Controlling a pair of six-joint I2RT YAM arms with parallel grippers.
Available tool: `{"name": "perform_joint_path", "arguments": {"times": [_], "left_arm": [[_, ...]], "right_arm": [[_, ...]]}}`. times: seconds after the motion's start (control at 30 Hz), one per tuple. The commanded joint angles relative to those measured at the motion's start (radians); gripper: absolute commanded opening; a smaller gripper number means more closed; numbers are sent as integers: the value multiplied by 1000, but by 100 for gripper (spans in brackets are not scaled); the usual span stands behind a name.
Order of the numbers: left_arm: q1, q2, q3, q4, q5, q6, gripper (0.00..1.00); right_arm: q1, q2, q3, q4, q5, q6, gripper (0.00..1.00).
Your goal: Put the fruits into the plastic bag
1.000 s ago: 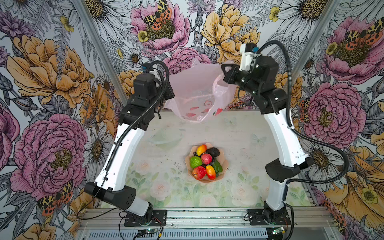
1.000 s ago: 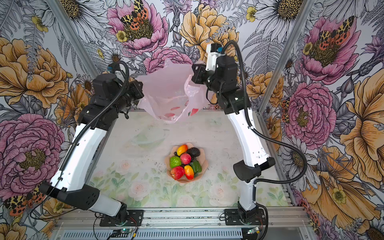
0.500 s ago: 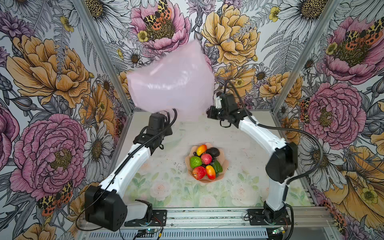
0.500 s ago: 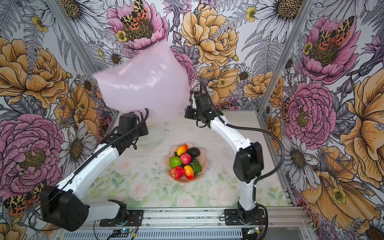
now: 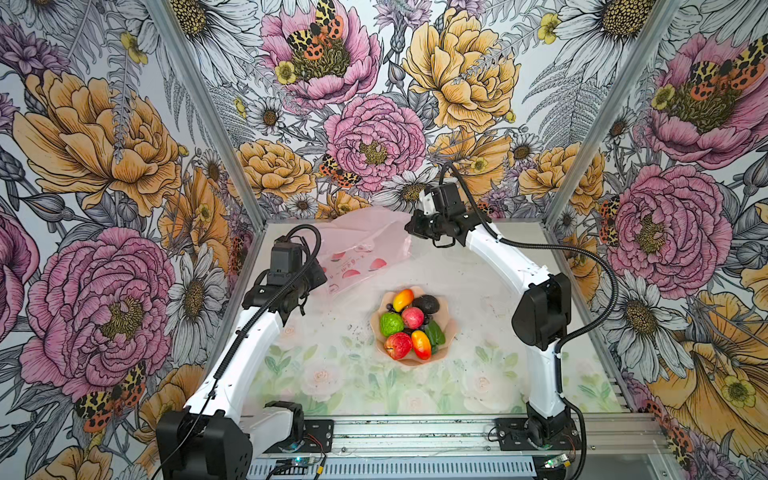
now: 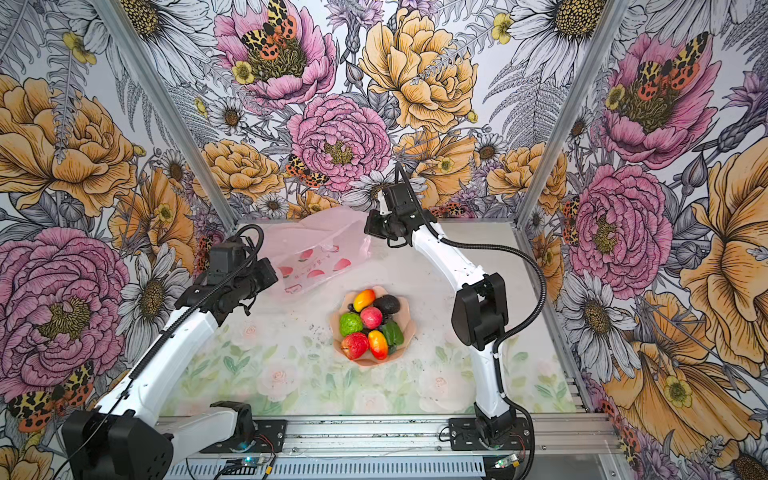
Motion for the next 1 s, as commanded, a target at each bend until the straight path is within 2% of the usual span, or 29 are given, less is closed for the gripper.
{"name": "perform_joint_path", "arguments": {"times": [0.0, 0.2, 0.43, 0.57, 0.67, 0.73, 0.97], "left_arm": [[10, 3, 9, 5, 58, -41, 0], [6, 6, 0, 41, 108, -114, 0], [-38, 4, 4, 58, 110, -138, 0], [-64, 7, -1, 67, 113, -148, 0], [-84, 12, -2, 79, 119, -153, 0], [-88, 19, -2, 82, 127, -163, 0], [-130, 37, 2, 83, 123, -176, 0]], "right_arm": [[-9, 20, 29, -9, -29, 8, 0], [-31, 21, 30, -10, -44, 1, 0], [-59, -1, 5, -10, -60, -5, 1], [-71, -30, -19, -10, -70, -15, 15], [-80, -59, -47, -10, -67, -24, 38], [-84, -81, -65, -10, -66, -32, 49], [-121, -211, -147, -33, -66, -56, 71]]}}
